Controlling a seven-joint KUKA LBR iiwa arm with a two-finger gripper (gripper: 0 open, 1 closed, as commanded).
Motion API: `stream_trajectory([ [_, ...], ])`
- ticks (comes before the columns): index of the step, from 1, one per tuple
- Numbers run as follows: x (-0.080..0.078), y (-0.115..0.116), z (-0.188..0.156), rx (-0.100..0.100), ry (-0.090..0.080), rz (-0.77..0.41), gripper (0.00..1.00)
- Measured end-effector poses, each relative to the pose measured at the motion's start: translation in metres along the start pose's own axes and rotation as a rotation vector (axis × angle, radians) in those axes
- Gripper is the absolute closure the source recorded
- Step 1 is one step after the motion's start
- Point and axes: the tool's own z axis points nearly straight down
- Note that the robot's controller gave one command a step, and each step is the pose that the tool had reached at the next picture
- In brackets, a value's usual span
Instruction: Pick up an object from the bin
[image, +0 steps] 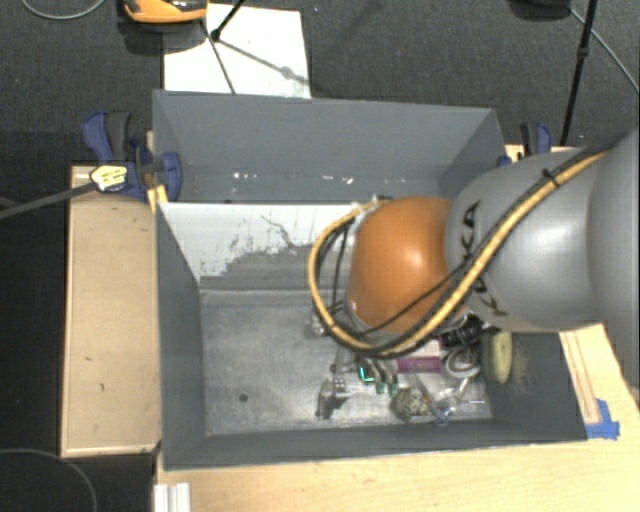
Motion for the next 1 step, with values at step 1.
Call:
stream_trajectory([
  [1, -0.0359, -0.0654, 0.0094, 0.002, -0.011, -0.013, 0.0],
])
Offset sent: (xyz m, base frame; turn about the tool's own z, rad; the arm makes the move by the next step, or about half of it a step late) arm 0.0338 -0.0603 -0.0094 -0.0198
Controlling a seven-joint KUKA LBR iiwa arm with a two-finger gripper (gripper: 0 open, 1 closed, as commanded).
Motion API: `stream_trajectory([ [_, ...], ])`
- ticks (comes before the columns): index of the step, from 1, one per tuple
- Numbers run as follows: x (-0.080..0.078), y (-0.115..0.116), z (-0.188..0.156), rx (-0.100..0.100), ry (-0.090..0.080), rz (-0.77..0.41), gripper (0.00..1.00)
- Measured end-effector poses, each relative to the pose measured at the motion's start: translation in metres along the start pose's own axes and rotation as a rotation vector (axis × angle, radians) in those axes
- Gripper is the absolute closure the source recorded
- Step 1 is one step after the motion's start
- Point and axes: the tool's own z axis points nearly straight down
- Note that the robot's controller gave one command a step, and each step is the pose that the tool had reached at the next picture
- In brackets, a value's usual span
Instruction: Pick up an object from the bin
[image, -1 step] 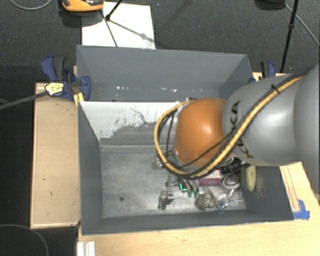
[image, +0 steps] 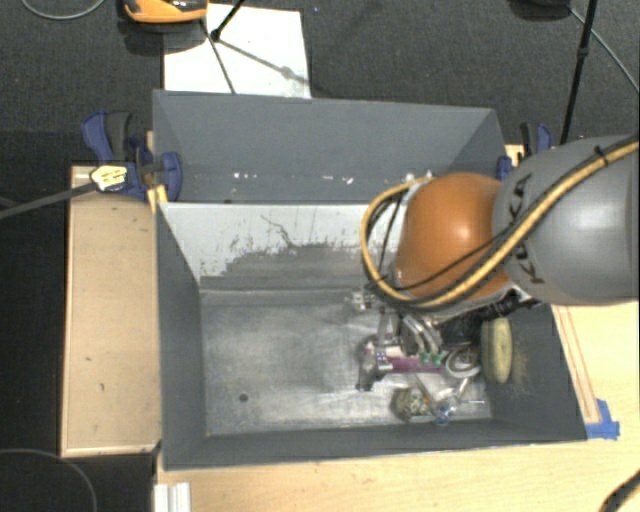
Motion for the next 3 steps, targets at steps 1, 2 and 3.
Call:
stream_trajectory([
  [1, 0.018, -0.056, 0.075, -0.002, 0.005, -0.133, 0.0],
  [2, 0.033, -0.123, 0.074, -0.003, 0.006, 0.089, 0.0],
  [3, 0.032, -0.122, 0.072, -0.004, 0.007, 0.09, 1.0],
])
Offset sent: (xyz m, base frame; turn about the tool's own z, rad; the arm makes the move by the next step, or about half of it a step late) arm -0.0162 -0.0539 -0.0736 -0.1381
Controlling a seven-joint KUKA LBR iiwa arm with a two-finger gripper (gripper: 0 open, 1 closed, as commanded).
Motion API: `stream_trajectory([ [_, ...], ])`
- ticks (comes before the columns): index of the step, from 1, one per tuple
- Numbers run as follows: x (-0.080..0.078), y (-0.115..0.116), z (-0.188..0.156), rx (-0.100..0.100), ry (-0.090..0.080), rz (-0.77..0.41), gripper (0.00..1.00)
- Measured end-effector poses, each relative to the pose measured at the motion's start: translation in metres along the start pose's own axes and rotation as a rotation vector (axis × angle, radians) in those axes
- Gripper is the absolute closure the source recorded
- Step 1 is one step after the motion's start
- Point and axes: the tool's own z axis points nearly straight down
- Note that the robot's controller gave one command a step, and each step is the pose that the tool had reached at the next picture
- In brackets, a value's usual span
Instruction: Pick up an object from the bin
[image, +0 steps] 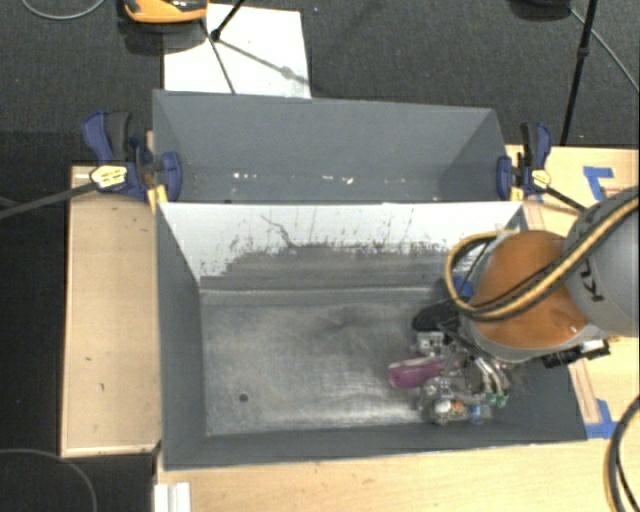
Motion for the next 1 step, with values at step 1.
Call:
stream_trajectory([
  [1, -0.0028, 0.0063, -0.1727, 0.002, -0.011, -0.05, 1.0],
])
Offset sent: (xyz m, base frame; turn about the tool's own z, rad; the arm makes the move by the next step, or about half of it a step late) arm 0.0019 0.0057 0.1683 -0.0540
